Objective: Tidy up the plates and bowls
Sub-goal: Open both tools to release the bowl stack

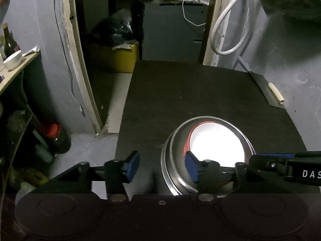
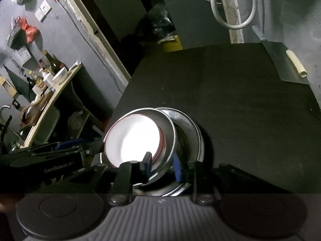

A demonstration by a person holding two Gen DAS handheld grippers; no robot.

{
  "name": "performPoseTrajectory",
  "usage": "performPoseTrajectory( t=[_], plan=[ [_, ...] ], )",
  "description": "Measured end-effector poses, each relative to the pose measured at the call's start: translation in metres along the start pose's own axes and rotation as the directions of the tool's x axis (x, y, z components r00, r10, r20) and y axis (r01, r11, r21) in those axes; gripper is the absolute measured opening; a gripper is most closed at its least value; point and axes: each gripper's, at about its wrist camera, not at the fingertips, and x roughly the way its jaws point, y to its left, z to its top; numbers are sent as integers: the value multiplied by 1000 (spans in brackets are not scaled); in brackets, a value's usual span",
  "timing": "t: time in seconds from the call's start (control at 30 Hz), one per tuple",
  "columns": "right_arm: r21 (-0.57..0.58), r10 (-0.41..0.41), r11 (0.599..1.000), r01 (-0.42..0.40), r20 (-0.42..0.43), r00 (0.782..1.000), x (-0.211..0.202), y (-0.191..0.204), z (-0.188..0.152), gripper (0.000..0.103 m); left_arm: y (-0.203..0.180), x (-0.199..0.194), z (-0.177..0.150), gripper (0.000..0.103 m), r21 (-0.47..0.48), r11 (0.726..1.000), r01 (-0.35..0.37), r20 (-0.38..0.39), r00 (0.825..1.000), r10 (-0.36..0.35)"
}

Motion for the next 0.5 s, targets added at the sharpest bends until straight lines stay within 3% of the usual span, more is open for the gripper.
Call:
performPoseTrajectory(
  t=[0.2,0.5],
  plan=[
    [9,-18,1000,18,50,999,-15,7,-6,37,-1,-18,-1,73,21,1000,17,34,999,-18],
    [10,-56,998,56,154,987,-54,20,-18,67,2,-54,-5,101,18,999,42,132,990,-44]
  ],
)
